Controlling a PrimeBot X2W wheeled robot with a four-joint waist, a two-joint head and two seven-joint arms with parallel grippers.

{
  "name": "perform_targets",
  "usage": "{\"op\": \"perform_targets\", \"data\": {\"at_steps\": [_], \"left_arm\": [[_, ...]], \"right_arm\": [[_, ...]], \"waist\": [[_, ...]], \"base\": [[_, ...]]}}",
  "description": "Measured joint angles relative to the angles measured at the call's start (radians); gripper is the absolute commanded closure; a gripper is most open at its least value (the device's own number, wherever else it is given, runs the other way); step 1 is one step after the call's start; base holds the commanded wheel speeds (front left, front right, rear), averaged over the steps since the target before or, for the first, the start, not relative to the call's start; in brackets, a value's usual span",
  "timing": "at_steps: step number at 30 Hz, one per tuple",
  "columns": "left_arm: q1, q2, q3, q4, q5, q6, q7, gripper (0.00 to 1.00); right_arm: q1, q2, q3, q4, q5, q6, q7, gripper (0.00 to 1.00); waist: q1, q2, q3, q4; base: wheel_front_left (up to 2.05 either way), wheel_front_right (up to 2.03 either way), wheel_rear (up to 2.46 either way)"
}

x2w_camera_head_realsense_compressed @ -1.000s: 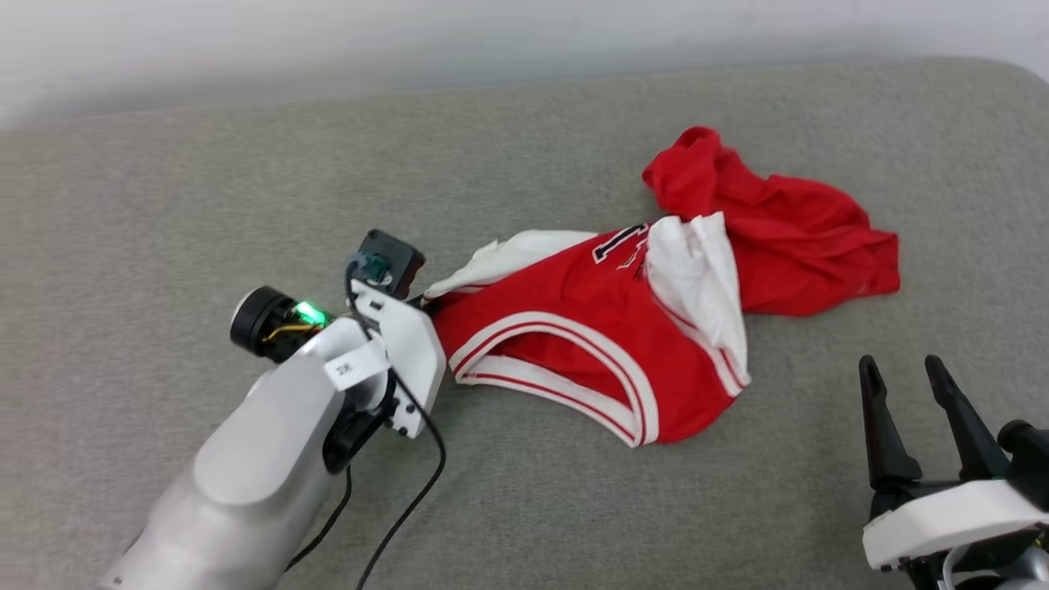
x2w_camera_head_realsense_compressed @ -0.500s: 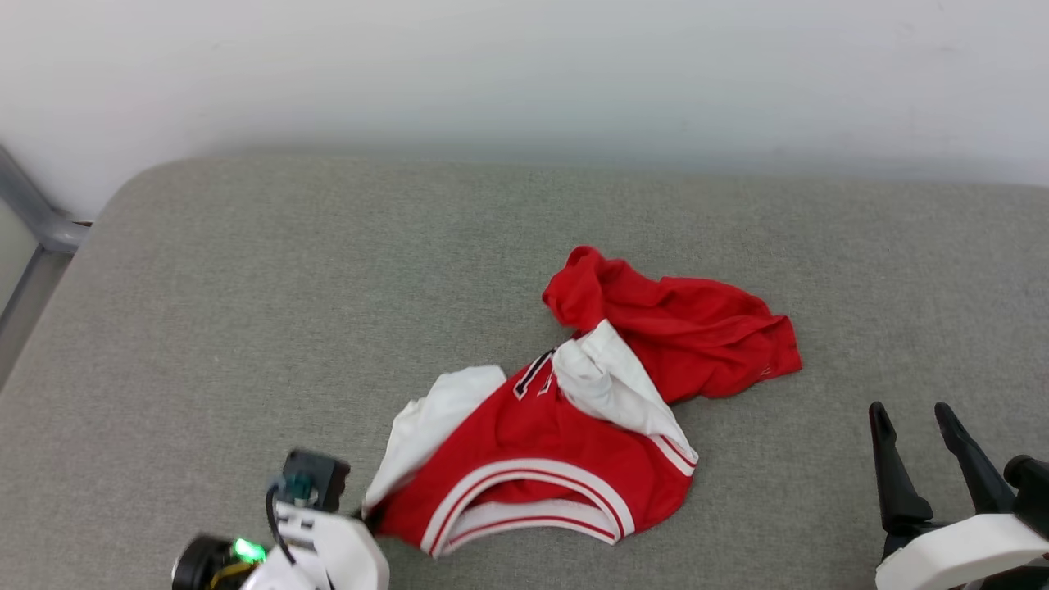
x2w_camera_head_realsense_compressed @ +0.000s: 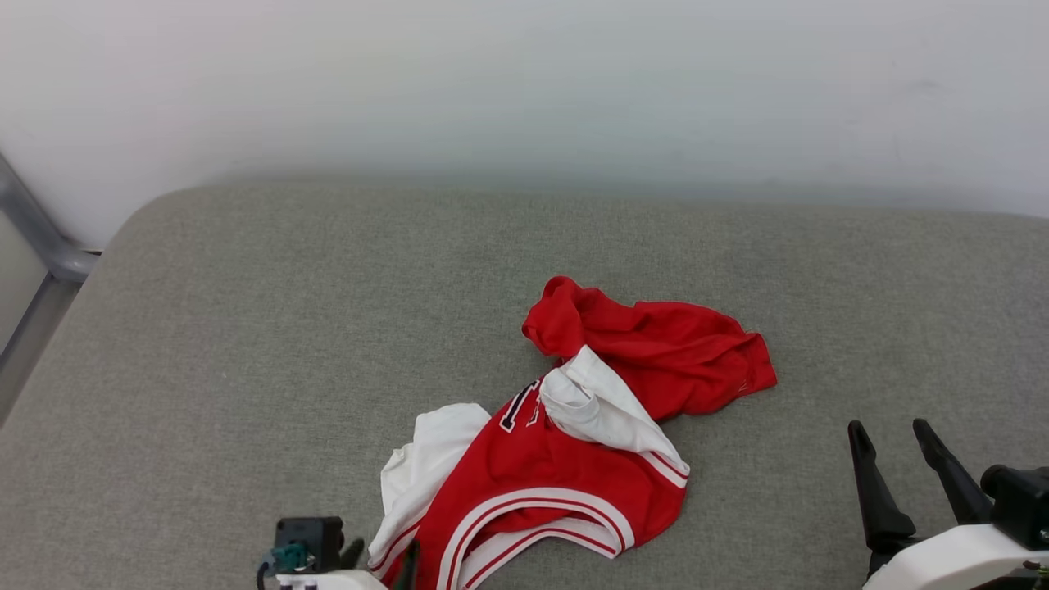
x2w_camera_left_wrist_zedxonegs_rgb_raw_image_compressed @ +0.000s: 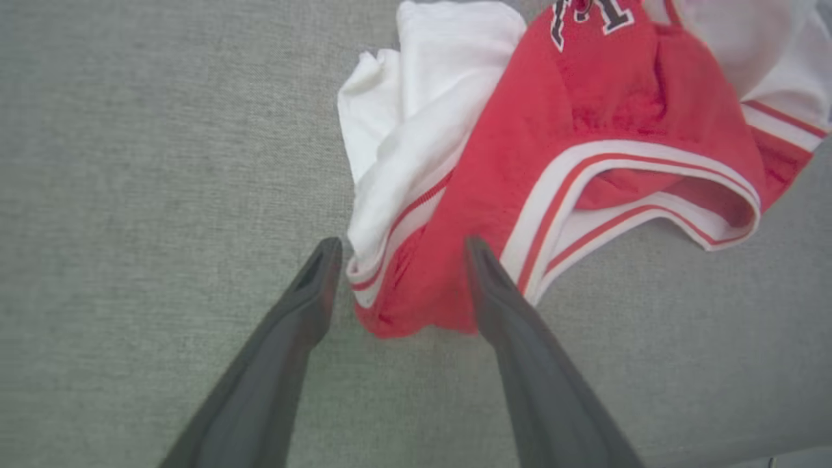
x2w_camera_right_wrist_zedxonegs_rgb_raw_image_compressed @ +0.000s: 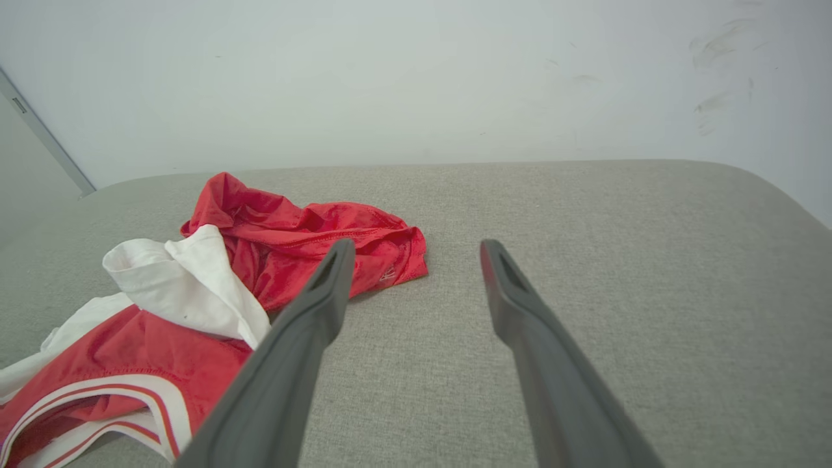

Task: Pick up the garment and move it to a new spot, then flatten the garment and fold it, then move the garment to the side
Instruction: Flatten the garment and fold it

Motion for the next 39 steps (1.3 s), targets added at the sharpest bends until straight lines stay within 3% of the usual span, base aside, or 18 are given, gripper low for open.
{"op": "perform_targets", "data": {"at_steps": [11,16,20,30,35,39], "left_arm": [[-0.087,0.005,0.053,-0.052,0.113,-0.028,-0.306,0.0],[-0.123,0.002,0.078,-0.085,0.151,-0.035,-0.367,0.0],[-0.144,-0.003,0.092,-0.112,0.176,-0.037,-0.378,0.0],[-0.179,-0.034,0.108,-0.157,0.218,-0.045,-0.386,0.0],[-0.199,-0.061,0.113,-0.155,0.229,-0.06,-0.386,0.0],[-0.212,-0.085,0.126,-0.156,0.242,-0.079,-0.386,0.0]], "right_arm": [[0.013,0.0,0.003,-0.02,-0.007,0.0,0.024,0.0],[0.009,-0.007,0.016,-0.01,-0.025,0.0,0.059,0.0],[-0.019,-0.055,0.052,0.039,0.007,0.0,0.156,0.0],[-0.257,-0.211,0.288,0.143,0.139,0.0,0.463,0.0],[-0.397,-0.255,0.445,0.2,0.176,0.0,0.529,0.0],[-0.481,-0.28,0.51,0.26,0.194,0.0,0.543,0.0]], "waist": [[0.0001,0.0,-0.031,0.005],[0.0001,0.0,-0.03,0.018],[0.0001,0.0,-0.015,0.035],[0.0003,0.0,0.059,0.095],[0.0003,0.0,0.102,0.132],[0.0003,0.0,0.135,0.162]], "base": [[0.0,0.0,0.0],[0.0,0.0,0.0],[0.0,0.0,0.0],[0.0,0.0,0.0],[0.0,0.0,0.0],[0.0,0.0,0.0]]}}
